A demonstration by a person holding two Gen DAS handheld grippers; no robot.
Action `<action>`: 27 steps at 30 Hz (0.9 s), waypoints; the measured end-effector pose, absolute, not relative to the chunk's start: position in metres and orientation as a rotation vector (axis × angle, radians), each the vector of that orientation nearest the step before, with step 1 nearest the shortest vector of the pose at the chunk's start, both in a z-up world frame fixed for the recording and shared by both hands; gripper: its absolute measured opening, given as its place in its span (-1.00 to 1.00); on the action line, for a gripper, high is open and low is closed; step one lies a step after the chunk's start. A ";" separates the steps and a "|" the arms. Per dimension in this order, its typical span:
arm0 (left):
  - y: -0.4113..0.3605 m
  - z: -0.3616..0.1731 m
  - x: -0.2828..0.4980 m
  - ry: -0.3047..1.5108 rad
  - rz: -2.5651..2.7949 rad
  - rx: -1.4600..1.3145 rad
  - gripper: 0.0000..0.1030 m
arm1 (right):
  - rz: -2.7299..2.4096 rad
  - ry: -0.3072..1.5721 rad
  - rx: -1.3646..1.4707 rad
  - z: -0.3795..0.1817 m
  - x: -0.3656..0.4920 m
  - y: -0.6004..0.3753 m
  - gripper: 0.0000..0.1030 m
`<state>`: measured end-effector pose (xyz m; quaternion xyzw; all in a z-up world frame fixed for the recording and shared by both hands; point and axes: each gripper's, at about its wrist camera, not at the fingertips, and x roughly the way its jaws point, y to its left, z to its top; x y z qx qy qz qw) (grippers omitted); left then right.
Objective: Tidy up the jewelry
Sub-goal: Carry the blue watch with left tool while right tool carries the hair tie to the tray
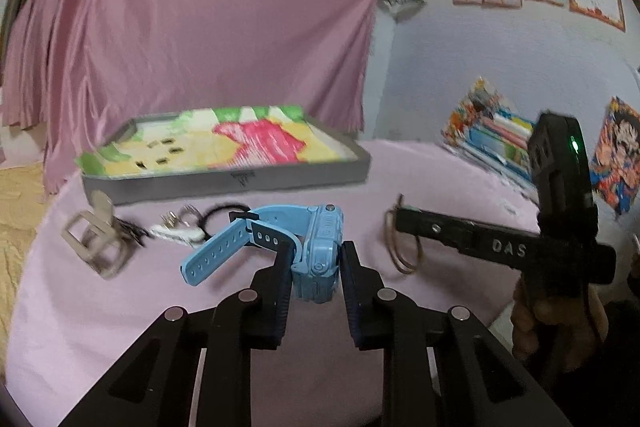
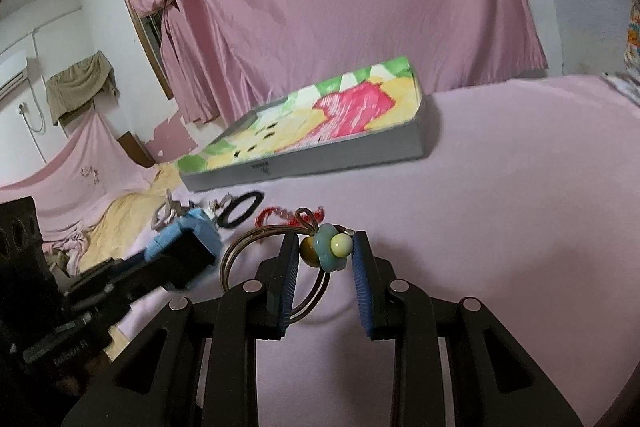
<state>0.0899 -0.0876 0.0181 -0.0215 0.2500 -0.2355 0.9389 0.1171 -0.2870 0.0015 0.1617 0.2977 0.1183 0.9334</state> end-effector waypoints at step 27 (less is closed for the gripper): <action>-0.018 0.061 0.242 0.531 -0.304 -0.181 -0.57 | 0.331 0.699 0.261 0.034 0.289 -0.219 -0.53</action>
